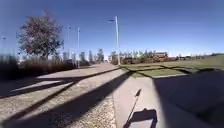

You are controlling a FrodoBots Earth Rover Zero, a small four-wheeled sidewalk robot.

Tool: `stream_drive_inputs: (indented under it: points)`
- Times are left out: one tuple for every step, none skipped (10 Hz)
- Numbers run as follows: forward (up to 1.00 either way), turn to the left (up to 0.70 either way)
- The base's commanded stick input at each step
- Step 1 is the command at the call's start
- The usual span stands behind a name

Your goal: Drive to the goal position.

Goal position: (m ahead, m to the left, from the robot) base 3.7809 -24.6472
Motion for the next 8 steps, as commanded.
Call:
stream_drive_inputs:
  points:
    - [0.7, -0.17]
    - [0.7, -0.35]
    - [0.7, -0.35]
    - [0.7, -0.35]
    - [0.7, -0.35]
    - [0.7, -0.35]
    - [0.7, -0.35]
    - [0.7, -0.35]
